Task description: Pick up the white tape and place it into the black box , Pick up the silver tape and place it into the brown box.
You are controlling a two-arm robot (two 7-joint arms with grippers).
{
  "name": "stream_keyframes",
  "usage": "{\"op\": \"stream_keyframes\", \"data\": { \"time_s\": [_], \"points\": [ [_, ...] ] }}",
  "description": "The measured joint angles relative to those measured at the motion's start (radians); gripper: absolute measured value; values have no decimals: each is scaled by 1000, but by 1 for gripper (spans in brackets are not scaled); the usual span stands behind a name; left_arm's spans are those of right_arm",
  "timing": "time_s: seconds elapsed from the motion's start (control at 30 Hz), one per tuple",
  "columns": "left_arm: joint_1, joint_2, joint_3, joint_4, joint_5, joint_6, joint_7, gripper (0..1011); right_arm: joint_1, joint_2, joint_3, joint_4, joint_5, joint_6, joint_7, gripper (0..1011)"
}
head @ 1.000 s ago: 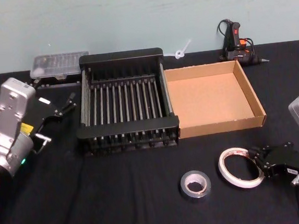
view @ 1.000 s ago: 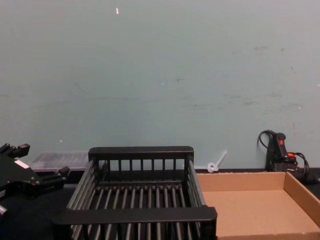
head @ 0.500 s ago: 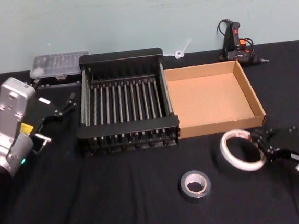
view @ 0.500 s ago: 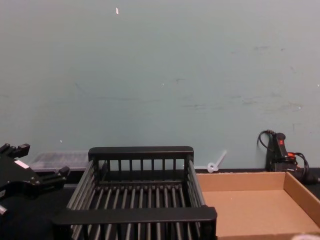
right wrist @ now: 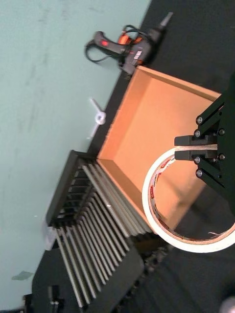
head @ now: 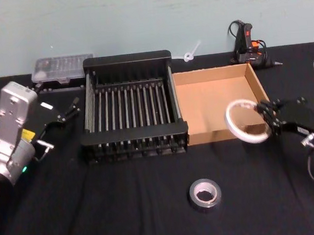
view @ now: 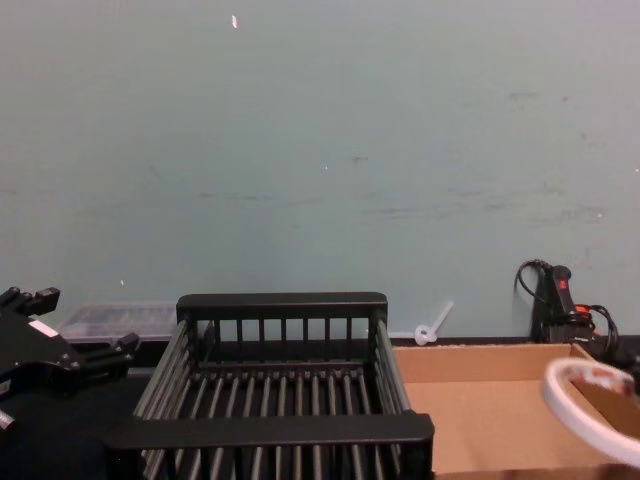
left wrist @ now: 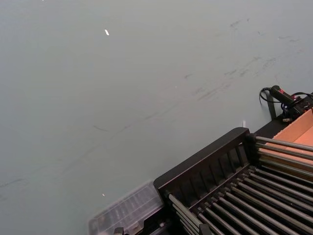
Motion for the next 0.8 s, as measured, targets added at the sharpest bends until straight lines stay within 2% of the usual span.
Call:
{"op": "stream_keyframes", "data": {
  "time_s": [0.13,0.43,0.8],
  "points": [
    [0,0,0,0,0,0,0,1001,37,-18,-16,25,-16,-18,4,58],
    [0,0,0,0,0,0,0,1001,158,-80,-70,115,-64,-61,32,58],
    [0,0,0,0,0,0,0,1001,264,-139,-133,203,-103,-90,69,58]
  ]
}}
